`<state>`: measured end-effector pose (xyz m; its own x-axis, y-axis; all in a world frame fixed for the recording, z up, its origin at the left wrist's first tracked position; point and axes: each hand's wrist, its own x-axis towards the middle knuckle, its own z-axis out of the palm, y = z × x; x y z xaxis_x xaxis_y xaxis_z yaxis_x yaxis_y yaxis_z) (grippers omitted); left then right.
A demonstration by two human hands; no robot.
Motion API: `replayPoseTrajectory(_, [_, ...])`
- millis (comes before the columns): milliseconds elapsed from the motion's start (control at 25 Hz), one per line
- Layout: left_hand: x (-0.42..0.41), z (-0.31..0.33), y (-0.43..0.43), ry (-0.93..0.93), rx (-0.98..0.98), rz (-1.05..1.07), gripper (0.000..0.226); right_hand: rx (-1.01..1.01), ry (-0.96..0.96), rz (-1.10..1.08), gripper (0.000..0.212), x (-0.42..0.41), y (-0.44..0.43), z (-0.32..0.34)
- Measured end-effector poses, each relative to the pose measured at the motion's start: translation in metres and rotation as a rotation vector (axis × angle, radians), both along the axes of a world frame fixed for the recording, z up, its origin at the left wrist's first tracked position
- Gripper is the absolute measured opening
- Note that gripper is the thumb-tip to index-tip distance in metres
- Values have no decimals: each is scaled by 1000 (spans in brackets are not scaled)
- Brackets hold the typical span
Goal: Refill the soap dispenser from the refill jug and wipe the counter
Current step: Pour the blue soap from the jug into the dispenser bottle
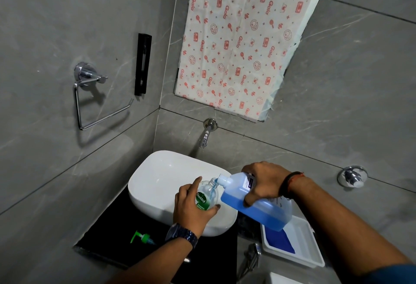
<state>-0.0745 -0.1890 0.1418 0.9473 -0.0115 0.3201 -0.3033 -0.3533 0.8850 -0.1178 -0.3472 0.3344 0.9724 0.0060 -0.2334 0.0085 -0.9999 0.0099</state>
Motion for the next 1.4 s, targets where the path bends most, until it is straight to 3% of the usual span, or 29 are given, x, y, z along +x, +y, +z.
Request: replayPoseTrajectory(1400, [-1,16,1,24,27,-17,91,-9,7,-23,58,3,2,15])
